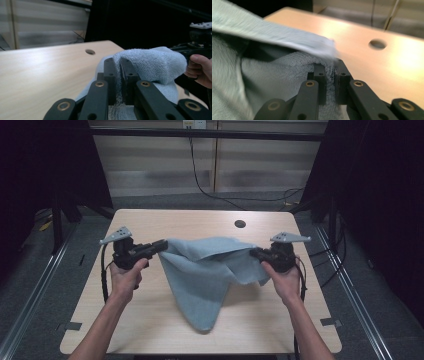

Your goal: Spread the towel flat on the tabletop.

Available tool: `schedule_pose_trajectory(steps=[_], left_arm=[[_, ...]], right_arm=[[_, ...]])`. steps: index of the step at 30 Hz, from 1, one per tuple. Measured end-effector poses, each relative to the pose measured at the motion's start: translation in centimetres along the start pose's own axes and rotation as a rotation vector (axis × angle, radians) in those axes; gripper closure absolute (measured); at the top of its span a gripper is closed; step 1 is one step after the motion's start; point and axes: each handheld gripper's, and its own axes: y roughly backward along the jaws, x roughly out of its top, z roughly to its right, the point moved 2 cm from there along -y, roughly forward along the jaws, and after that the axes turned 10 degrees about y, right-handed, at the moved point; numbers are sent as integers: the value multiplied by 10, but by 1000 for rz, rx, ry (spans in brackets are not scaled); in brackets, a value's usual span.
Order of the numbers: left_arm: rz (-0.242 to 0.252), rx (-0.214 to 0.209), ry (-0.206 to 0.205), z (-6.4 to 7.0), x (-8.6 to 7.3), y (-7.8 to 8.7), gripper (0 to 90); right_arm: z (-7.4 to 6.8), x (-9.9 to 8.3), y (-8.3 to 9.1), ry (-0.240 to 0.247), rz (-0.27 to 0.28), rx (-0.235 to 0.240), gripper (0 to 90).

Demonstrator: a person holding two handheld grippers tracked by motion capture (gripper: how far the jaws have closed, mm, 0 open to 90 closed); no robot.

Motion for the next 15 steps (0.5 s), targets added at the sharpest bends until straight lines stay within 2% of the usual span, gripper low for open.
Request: schedule_pose_trajectory(steps=[1,3,4,5,6,9,10,11,12,13,14,15], left_arm=[[0,0,0,0,0,0,849],[41,19,5,-3,15,7,850],[41,19,5,-3,15,7,850],[53,22,1,-4,20,10,851],[81,40,-9,-4,29,14,852],[137,75,-46,1,41,19,853],[137,75,-46,1,41,19,853],[154,80,-66,5,41,23,853],[154,80,-66,5,41,23,853],[153,81,-68,5,37,26,853],[151,87,-67,4,31,28,853],[109,81,-60,-1,12,32,852]], right_arm=[[5,7,2,-12,17,-7,834],[13,21,3,-20,43,-21,834],[13,21,3,-20,43,-21,834],[18,37,4,-13,61,-39,833],[20,44,4,-10,71,-46,833],[22,68,6,12,120,-70,833],[22,68,6,12,120,-70,833],[18,78,9,18,159,-83,834],[15,80,11,26,173,-85,834],[13,80,13,34,170,-77,834],[13,80,13,34,170,-77,834],[8,69,14,36,150,-55,832]])
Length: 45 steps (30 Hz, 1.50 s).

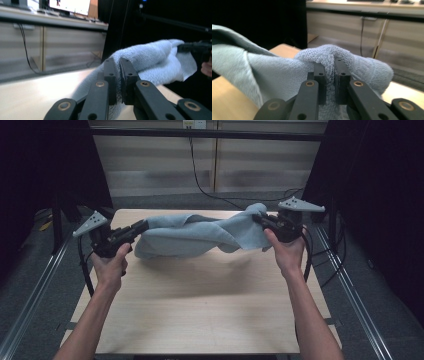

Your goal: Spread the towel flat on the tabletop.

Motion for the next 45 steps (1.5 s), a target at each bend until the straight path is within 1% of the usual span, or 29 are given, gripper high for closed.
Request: schedule_pose_trajectory(steps=[1,2,3,4,7,8,9,10,12,13,16,17,19,21,22,24,25,26,27,28,29,30,32,36,38,39,41,43,45], left_arm=[[0,0,0,0,0,0,852],[-25,-3,13,-1,-13,2,852],[-95,10,21,-5,-39,5,852],[-132,9,26,-7,-52,6,851],[-181,3,59,-7,-74,11,847],[-215,-4,54,-6,-83,14,842],[-246,2,37,-4,-91,18,842],[-304,-15,41,0,-104,27,824],[-318,-33,53,3,-110,32,808],[-338,-37,39,7,-117,40,776],[-329,-63,48,8,-116,42,658],[-314,-68,46,7,-112,41,658],[-306,-62,31,3,-101,26,607],[-302,-59,17,2,-99,17,596],[-341,-65,3,-4,-96,-7,581],[-377,-39,-1,-10,-99,-33,592],[-424,-42,7,-14,-102,-46,602],[-424,-42,7,-14,-102,-46,607],[-479,0,-50,-20,-112,-63,635],[-479,0,-50,-20,-112,-63,644],[-524,7,-22,-24,-127,-71,655],[-570,8,-47,-25,-134,-72,668],[-624,33,-110,-24,-143,-69,680],[-632,44,-116,-26,-145,-56,703],[-622,54,-110,-28,-147,-43,704],[-610,65,-91,-30,-149,-29,704],[-603,74,-87,-30,-150,-22,704],[-588,75,-67,-30,-154,-3,703],[-578,69,-47,-31,-156,6,703]], right_arm=[[-3,-9,1,-1,-23,15,831],[-3,-9,1,-1,-23,15,831],[-10,-33,3,-3,-75,45,828],[-14,-46,4,-4,-104,60,826],[-26,-87,10,-36,-172,107,813],[-30,-98,14,-42,-190,118,804],[-30,-98,14,-42,-190,118,804],[-39,-119,20,-62,-217,151,769],[-44,-127,24,-58,-231,161,755],[-53,-140,33,-70,-253,185,695],[-63,-151,41,-104,-261,233,610],[-63,-151,41,-104,-261,233,610],[-70,-152,42,-101,-275,251,538],[-68,-149,42,-102,-245,256,494],[-66,-146,42,-104,-233,254,486],[-61,-141,43,-103,-214,226,485],[-57,-139,42,-100,-208,213,500],[-57,-139,42,-100,-208,213,500],[-48,-135,42,-79,-209,175,532],[-48,-135,42,-79,-209,175,532],[-34,-136,41,-82,-215,128,570],[-27,-139,40,-94,-223,113,579],[-17,-149,37,-93,-260,84,602],[-13,-169,35,-110,-299,90,591],[-14,-175,34,-113,-308,95,580],[-17,-185,30,-114,-336,106,540],[-20,-188,28,-115,-359,117,522],[-29,-196,17,-76,-399,128,488],[-33,-200,11,-38,-439,109,478]])
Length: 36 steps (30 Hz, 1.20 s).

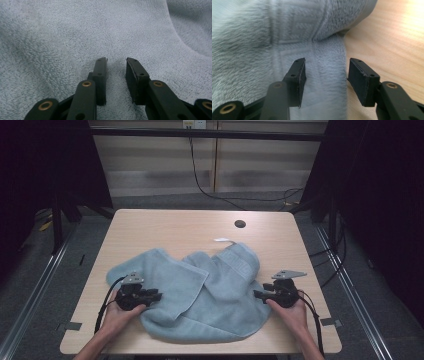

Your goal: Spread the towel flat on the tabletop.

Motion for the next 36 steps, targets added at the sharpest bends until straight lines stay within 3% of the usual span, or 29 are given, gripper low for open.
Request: schedule_pose_trajectory(steps=[1,4,5,6,8,11,13,14,16,20,22,23,25,27,29,32,34,35,36], left_arm=[[0,0,0,0,0,0,701],[18,-18,29,-2,-6,6,683],[18,-18,29,-2,-6,6,681],[17,-14,29,-1,-6,6,677],[16,-12,29,0,-6,5,668],[16,-4,24,0,-6,6,659],[15,-6,25,1,-6,5,658],[15,-6,25,1,-6,5,656],[16,0,34,3,-7,5,656],[1,-9,16,7,-8,6,634],[-1,-10,18,10,-8,6,610],[-1,-16,16,12,-8,8,603],[13,-33,17,12,-4,10,597],[21,-41,19,12,-2,11,597],[37,-48,8,13,6,13,600],[55,-49,-13,11,24,9,600],[63,-48,-13,9,29,7,599],[68,-47,-3,5,33,6,599],[83,-42,5,1,38,4,599]], right_arm=[[0,0,0,0,0,0,478],[-6,0,-5,68,-11,-18,680],[-6,0,-5,68,-11,-18,680],[-8,1,-1,83,-25,-54,808],[-5,1,8,66,-9,-84,834],[3,-1,21,30,25,-102,839],[9,-8,43,-11,63,-132,833],[9,-8,43,-11,63,-132,833],[7,-21,60,-36,56,-141,799],[-2,-42,69,-65,17,-135,723],[-4,-44,71,-63,20,-147,677],[-5,-42,76,-67,39,-170,613],[-5,-35,78,-61,89,-154,600],[-6,-31,79,-58,105,-150,597],[-14,-20,70,-71,140,-82,596],[-29,-11,52,-39,110,-22,588],[-35,-9,44,-30,94,-1,583],[-43,-6,30,-6,63,29,559],[-43,-6,30,-6,63,29,559]])
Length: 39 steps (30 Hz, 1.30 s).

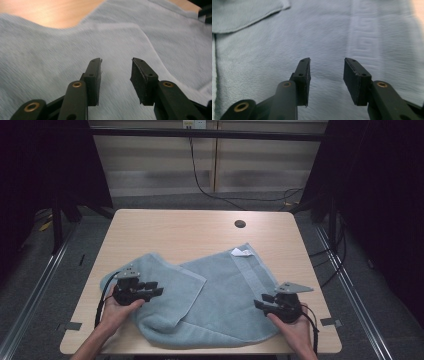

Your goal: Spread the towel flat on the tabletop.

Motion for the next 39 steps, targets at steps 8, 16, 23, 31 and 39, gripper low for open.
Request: schedule_pose_trajectory(steps=[8,16,23,31,39], left_arm=[[-1,68,39,-36,10,-13,620],[-54,100,3,-36,-6,-19,625],[-55,93,16,-32,-8,-19,566],[-91,61,-25,-15,-11,-21,501],[-104,-35,-13,15,-20,-30,516]], right_arm=[[-23,6,-17,46,-35,91,522],[-26,-2,-25,83,-74,75,554],[1,7,-37,42,-55,69,592],[45,28,-62,4,-55,36,562],[85,37,-73,-6,-53,-16,562]])
